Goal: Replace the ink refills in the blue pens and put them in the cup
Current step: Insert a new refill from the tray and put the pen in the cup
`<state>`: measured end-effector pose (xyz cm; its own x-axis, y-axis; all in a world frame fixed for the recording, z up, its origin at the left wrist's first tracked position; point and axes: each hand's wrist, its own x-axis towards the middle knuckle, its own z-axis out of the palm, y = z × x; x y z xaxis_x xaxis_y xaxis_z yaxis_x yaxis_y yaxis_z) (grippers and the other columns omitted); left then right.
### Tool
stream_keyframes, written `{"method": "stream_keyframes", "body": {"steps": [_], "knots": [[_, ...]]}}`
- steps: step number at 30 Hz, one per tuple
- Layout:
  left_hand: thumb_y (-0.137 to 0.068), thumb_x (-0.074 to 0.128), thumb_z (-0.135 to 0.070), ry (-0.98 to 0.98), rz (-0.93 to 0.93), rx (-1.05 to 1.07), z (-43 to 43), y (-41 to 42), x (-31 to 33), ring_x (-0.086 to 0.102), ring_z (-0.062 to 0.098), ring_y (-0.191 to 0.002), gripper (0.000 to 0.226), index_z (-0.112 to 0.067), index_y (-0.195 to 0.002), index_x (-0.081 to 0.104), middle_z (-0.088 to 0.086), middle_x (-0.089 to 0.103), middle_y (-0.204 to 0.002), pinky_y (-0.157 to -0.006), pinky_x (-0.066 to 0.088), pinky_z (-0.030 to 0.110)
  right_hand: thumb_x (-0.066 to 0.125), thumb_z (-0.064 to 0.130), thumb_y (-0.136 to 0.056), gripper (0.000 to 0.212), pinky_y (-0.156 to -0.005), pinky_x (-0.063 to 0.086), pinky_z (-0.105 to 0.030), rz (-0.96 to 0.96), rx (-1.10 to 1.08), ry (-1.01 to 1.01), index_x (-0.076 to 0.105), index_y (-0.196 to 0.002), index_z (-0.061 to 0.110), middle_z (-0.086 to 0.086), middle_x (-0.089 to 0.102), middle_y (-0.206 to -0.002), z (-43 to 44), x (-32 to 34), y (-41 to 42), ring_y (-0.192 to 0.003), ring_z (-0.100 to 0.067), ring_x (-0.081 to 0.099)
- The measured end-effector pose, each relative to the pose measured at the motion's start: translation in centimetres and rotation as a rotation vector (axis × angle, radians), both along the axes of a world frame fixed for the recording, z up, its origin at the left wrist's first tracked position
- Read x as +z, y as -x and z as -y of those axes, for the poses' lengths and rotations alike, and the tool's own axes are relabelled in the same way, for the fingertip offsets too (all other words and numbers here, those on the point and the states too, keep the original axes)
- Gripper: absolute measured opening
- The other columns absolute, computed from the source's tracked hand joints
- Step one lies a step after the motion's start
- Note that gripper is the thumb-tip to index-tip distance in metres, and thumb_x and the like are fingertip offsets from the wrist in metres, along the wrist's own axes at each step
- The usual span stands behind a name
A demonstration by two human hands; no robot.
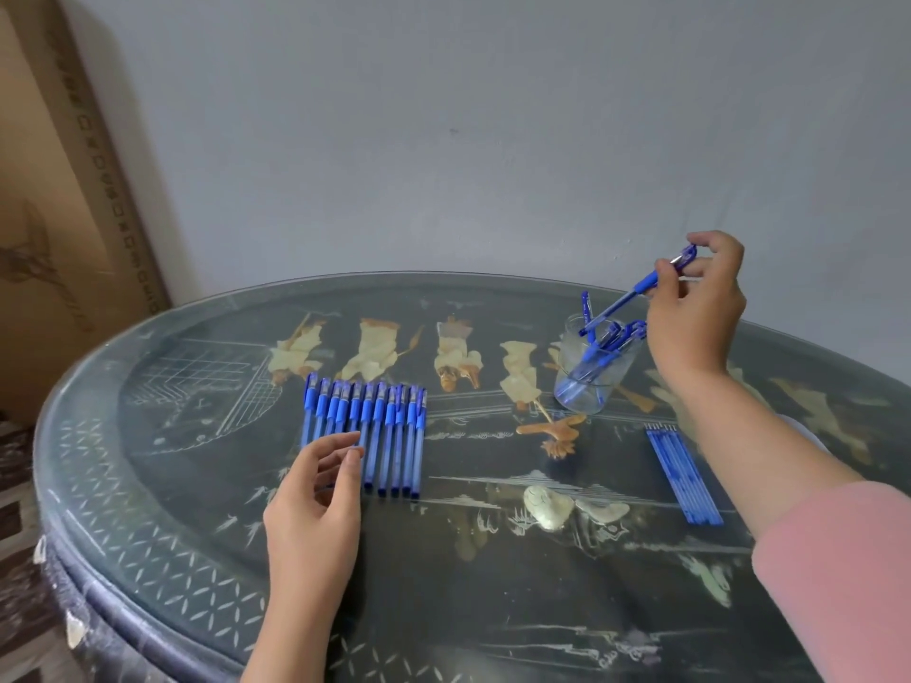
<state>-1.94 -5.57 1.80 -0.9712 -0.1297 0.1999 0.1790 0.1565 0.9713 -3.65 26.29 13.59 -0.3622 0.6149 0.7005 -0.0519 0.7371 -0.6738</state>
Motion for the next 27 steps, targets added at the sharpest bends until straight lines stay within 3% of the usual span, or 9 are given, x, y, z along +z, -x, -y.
{"method": "stream_keyframes", "body": {"steps": [5,10,16,24,27], "knots": [[-0.095,0.059,-0.021,0.012,0.0,-0.008,-0.1,0.1,-0.1,0.063,-0.002,-0.089,0.013,-0.029,-0.1,0.066,-0.011,0.069,-0.094,-0.072,0.042,0.011,0.061,0.015,-0.095,0.022,-0.069,0.047,-0.032,0.269,0.048,-0.1,0.055,-0.115,0.011,-0.002,0.062,-0.071,0.3,-1.1,0.2,-0.073,-0.024,0.061],[-0.095,0.059,-0.022,0.01,0.005,-0.019,0.0,0.1,-0.3,0.063,-0.006,-0.087,0.012,-0.027,-0.102,0.067,-0.011,0.069,-0.094,-0.072,0.042,0.009,0.06,0.023,-0.096,0.012,-0.065,0.047,-0.032,0.384,0.051,-0.104,0.061,-0.104,0.015,0.008,0.059,-0.062,0.6,-1.9,0.5,-0.065,-0.021,0.058],[-0.095,0.059,-0.024,0.011,0.012,-0.031,0.0,0.1,-0.2,0.063,-0.003,-0.089,0.012,-0.027,-0.103,0.067,-0.012,0.069,-0.095,-0.073,0.044,0.013,0.054,0.034,-0.098,0.029,-0.083,0.048,-0.042,0.506,-0.02,-0.117,0.07,-0.08,0.017,-0.007,0.07,-0.072,0.6,-1.8,1.1,-0.078,-0.032,0.063],[-0.095,0.059,-0.025,0.027,0.009,-0.042,-0.1,-0.1,-0.1,0.063,-0.002,-0.089,0.011,-0.028,-0.102,0.067,-0.013,0.068,-0.094,-0.073,0.044,0.015,0.044,0.036,-0.101,0.041,-0.076,0.048,-0.041,0.596,-0.038,-0.131,0.071,-0.085,0.009,-0.009,0.067,-0.07,1.0,-2.0,1.0,-0.074,-0.032,0.06],[-0.095,0.059,-0.025,0.029,0.012,-0.042,-0.1,-0.1,-0.1,0.063,0.0,-0.09,0.012,-0.028,-0.102,0.067,-0.014,0.069,-0.095,-0.073,0.045,0.017,0.047,0.032,-0.101,0.031,-0.083,0.049,-0.043,0.547,-0.025,-0.129,0.072,-0.095,0.013,-0.006,0.072,-0.085,1.2,-1.9,0.7,-0.085,-0.03,0.063]]}}
